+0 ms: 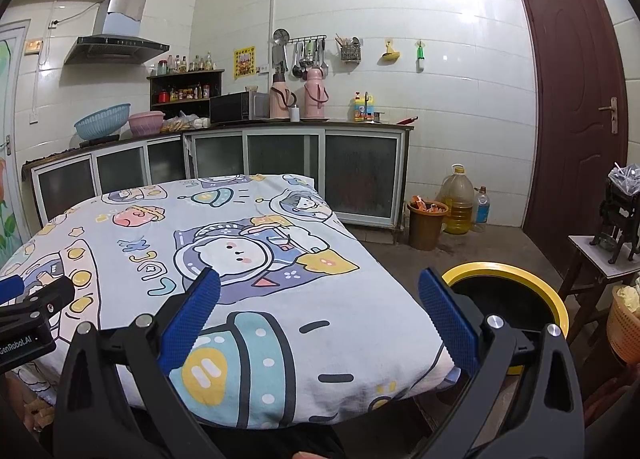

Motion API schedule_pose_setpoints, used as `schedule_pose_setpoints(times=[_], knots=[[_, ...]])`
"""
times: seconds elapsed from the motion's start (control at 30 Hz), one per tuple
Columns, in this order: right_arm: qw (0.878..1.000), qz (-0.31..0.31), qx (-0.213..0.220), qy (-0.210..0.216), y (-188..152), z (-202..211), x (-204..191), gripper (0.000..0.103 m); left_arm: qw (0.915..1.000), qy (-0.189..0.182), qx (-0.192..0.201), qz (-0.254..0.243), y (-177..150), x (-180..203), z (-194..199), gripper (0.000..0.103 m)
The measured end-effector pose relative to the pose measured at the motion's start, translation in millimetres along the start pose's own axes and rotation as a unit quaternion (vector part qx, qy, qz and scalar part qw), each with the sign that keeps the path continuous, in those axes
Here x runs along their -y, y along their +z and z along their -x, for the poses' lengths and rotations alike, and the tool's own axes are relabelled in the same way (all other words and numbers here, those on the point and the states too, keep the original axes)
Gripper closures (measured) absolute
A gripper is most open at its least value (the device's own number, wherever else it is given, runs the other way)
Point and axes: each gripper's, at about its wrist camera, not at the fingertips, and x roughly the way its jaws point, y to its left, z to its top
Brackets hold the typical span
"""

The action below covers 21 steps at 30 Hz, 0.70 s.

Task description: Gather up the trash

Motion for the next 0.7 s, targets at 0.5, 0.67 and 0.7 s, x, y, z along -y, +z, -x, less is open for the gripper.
schedule_pose_setpoints(times=[0.5, 0.67, 0.7], knots=[[1.0, -0.002, -0.004, -0.001, -1.5, -4.6, 1.7, 0.008, 1.0, -0.003, -0.001, -0.003, 1.6, 1.4, -1.8, 0.008], [1.0, -0.003, -0.006, -0.001, -2.7, -5.5, 1.7, 0.008, 1.0, -0.003, -0.001, -0.003, 1.4, 2.0, -1.5, 0.008], [1.0, -0.003, -0.006, -0.001, -3.4, -5.5, 1.6, 0.008, 1.0, -0.003, -0.001, -0.003, 1.4, 1.8, -1.4, 0.008]])
